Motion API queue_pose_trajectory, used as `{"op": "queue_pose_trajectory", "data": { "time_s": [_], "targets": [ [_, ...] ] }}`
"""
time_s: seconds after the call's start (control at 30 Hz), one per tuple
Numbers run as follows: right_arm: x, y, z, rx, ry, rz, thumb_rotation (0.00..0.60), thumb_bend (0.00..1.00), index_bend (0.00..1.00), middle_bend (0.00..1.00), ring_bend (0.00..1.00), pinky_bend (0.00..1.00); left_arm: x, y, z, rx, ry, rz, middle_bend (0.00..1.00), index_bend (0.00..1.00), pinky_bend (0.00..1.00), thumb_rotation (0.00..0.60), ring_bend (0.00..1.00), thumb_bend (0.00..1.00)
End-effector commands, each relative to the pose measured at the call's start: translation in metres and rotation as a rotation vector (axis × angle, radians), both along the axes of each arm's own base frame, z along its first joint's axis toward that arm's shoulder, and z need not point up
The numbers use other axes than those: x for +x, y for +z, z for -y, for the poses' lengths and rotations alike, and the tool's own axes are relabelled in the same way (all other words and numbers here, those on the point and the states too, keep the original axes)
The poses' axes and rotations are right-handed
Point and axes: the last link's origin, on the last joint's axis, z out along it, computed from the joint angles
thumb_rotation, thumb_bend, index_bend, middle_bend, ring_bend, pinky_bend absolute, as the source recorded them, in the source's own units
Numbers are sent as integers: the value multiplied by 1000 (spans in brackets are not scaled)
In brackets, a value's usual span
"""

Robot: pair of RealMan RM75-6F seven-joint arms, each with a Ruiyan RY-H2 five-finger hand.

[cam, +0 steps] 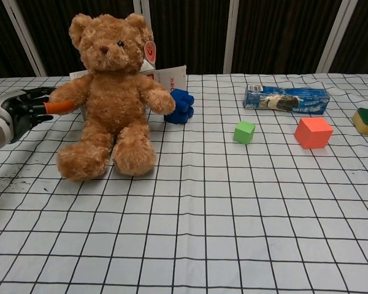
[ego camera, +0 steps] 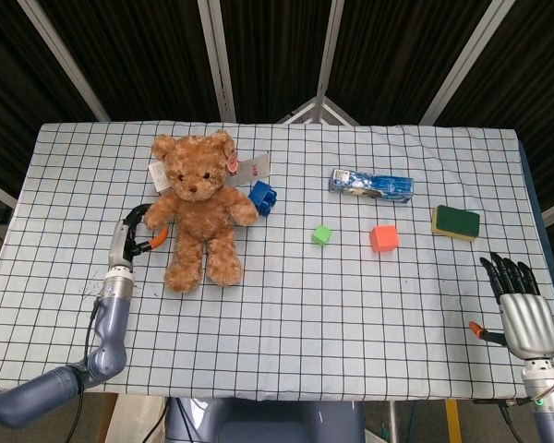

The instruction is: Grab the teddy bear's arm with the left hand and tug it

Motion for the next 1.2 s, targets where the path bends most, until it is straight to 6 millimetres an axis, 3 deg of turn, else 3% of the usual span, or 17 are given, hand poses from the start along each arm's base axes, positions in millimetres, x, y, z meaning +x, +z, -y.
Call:
{"op": "queue_pose_trajectory", "data": {
  "time_s": [0.03, 0.4, 0.73, 1.03, 1.2],
  "targets": [
    [0, 0, 0, 3, 0, 1, 600, 102, 0, 0, 0, 0, 2, 0, -1, 13, 7, 2, 271, 304, 0, 600, 0, 467],
    [0, 1, 0, 2, 2, 6, 600, 102, 0, 0, 0, 0, 1, 3, -2, 80, 48, 31, 357, 374, 0, 600, 0, 589],
    [0, 0, 0, 5, -2, 2, 600, 102, 0, 0, 0, 0, 2, 4, -3, 90, 59, 14, 357, 382, 0, 600, 0, 595],
    [0, -1, 0, 9, -1, -1, 600, 102, 0, 0, 0, 0, 23, 11, 0, 138, 2, 15, 369, 393, 0, 600, 0, 595],
    [1, -2, 0, 13, 3, -4, 600, 102, 0, 0, 0, 0, 19, 9, 2, 128, 20, 5, 374, 398, 0, 600, 0, 595]
  ]
}}
